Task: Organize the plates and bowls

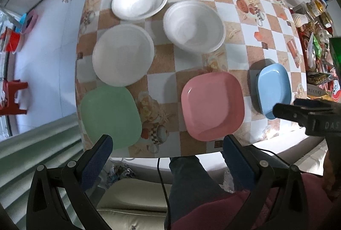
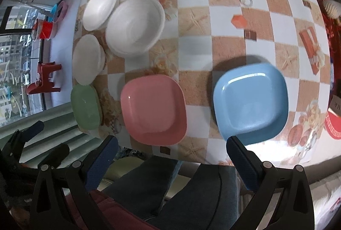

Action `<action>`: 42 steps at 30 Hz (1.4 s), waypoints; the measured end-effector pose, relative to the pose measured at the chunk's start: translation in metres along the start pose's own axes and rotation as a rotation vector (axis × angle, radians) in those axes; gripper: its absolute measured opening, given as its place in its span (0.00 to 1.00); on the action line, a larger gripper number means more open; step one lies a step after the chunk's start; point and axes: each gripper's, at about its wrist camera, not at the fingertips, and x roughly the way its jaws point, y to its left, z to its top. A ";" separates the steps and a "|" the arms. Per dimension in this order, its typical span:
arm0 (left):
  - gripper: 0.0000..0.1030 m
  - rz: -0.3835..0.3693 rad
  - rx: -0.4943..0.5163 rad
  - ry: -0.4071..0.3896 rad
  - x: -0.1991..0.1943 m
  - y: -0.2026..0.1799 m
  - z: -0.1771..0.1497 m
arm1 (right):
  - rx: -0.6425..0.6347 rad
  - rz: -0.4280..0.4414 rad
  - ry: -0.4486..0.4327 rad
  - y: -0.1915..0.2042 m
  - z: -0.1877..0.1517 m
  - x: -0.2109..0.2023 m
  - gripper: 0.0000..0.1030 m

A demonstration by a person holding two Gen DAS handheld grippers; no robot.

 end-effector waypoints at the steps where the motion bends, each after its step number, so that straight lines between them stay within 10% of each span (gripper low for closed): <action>1: 1.00 -0.003 -0.008 0.011 0.005 0.002 -0.001 | 0.004 -0.005 0.003 -0.003 -0.001 0.003 0.99; 15: 1.00 0.001 -0.027 0.129 0.090 -0.003 -0.016 | 0.037 -0.116 0.133 -0.031 -0.026 0.064 0.99; 32: 1.00 0.093 -0.108 0.038 0.111 0.011 -0.018 | 0.053 0.034 0.126 -0.014 -0.004 0.114 0.99; 42: 1.00 0.064 -0.091 0.002 0.133 -0.005 0.004 | 0.080 -0.075 0.118 -0.033 0.009 0.127 0.99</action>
